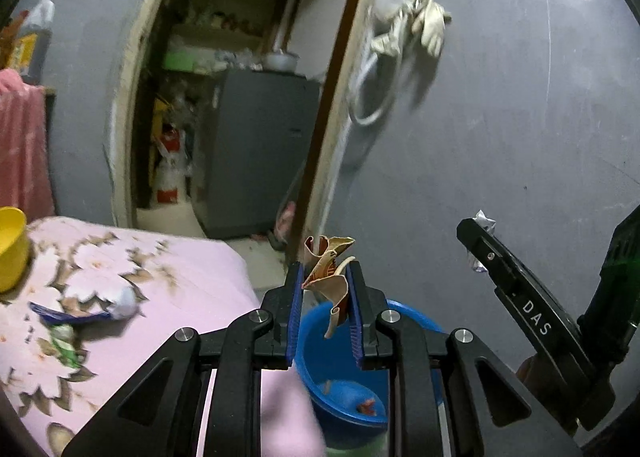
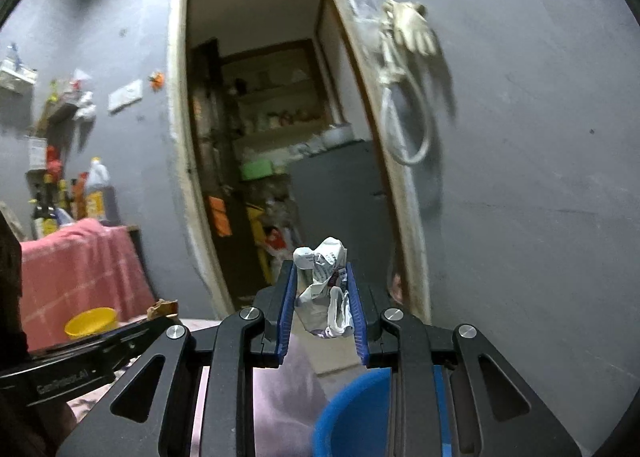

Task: Collect trash
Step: 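Carry the foil and paper scrap to the blue bucket and open both tools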

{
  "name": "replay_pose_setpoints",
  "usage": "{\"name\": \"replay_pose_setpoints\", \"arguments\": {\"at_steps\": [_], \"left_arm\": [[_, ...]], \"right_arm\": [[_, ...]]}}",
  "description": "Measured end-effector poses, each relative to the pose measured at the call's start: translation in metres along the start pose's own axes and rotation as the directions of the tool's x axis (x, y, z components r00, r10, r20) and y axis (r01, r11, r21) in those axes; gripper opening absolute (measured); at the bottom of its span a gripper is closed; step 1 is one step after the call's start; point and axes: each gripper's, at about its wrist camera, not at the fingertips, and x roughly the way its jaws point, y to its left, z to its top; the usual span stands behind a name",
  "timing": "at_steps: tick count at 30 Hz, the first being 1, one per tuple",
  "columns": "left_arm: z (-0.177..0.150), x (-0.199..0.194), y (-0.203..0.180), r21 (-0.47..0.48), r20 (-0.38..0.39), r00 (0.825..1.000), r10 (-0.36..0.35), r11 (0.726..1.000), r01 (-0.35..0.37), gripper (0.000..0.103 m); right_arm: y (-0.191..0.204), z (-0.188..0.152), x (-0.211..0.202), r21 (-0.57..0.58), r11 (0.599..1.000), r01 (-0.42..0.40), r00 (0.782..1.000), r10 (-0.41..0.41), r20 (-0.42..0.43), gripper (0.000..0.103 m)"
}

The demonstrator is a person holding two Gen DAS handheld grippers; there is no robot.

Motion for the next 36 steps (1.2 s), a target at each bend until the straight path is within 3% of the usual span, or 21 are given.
{"name": "replay_pose_setpoints", "arguments": {"at_steps": [11,19,23,25,29,36], "left_arm": [[-0.011,0.060,-0.009,-0.030,-0.173,0.984,-0.045,0.999,0.040,0.018],[-0.039,0.106,-0.022,0.037,-0.309,0.951,0.005,0.999,0.006,0.018],[-0.052,0.121,-0.022,0.027,-0.356,0.934,-0.002,1.000,0.012,0.018],[-0.057,0.129,-0.020,0.019,-0.381,0.925,0.005,1.000,0.003,0.021],[-0.065,0.142,-0.017,0.002,-0.423,0.906,0.008,1.000,-0.008,0.029],[-0.069,0.140,-0.017,-0.004,-0.429,0.903,0.000,1.000,-0.002,0.037]], "right_arm": [[-0.048,-0.017,0.018,0.090,0.990,0.107,0.982,-0.091,-0.165,0.026],[-0.069,-0.035,0.037,0.122,0.982,0.143,0.954,-0.104,-0.281,0.026],[-0.074,-0.041,0.044,0.117,0.981,0.157,0.936,-0.110,-0.336,0.027],[-0.075,-0.045,0.047,0.116,0.979,0.165,0.925,-0.113,-0.362,0.033],[-0.078,-0.047,0.049,0.118,0.976,0.185,0.912,-0.126,-0.390,0.038],[-0.080,-0.044,0.047,0.129,0.972,0.198,0.915,-0.136,-0.380,0.048]]}}
